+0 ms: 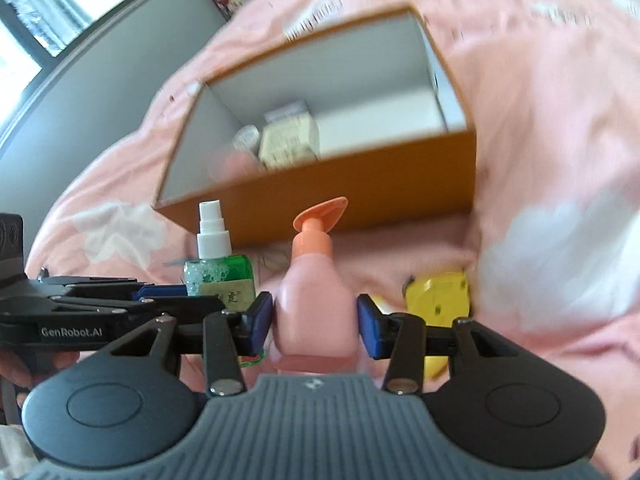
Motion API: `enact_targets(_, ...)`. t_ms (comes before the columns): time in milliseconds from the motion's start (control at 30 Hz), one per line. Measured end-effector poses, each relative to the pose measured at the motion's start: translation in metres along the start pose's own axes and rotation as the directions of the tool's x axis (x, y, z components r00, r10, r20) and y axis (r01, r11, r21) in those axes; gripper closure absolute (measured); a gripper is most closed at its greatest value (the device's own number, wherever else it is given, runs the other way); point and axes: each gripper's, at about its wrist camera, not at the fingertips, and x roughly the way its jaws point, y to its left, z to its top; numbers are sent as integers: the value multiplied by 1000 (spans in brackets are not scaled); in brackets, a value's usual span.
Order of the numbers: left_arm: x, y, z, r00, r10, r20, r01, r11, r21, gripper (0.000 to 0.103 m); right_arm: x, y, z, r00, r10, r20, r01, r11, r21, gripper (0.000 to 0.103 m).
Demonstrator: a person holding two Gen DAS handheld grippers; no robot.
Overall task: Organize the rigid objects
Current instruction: 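Lift both bottles and lower them upright into the box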
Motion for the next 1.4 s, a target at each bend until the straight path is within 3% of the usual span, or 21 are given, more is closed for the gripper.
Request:
enact_targets(300,-35,-17,59,990,-2,142,-4,999,45,70,-30,20,52,991,-10,136,26,993,-114,58)
enact_targets(500,-19,-14,105,984,21,176,-24,1000,14,70,-11,17,95,988,-27,154,45,992,-119,58)
enact_targets(667,20,8,122,990,17,139,-6,997,-83,70,26,6,123,988,-106,113,123,981,-151,58)
enact_targets(833,75,31,119,1000,5,26,-1,988,-157,70,61,-9,135,988,-152,17,153,972,-179,58)
enact_targets(967,103,44,116,999,-3,-38,-4,982,-191,70,86,-11,137,977,-210,-47,195,955,-225,59)
enact_targets(1267,137,52,112,995,-5,-99,-19,972,-236,70,112,3,125,944,-323,-71,270,877,-397,59)
enact_targets(1400,147,49,107,992,1,-124,-33,967,-253,70,123,4,123,937,-338,-88,271,863,-426,59)
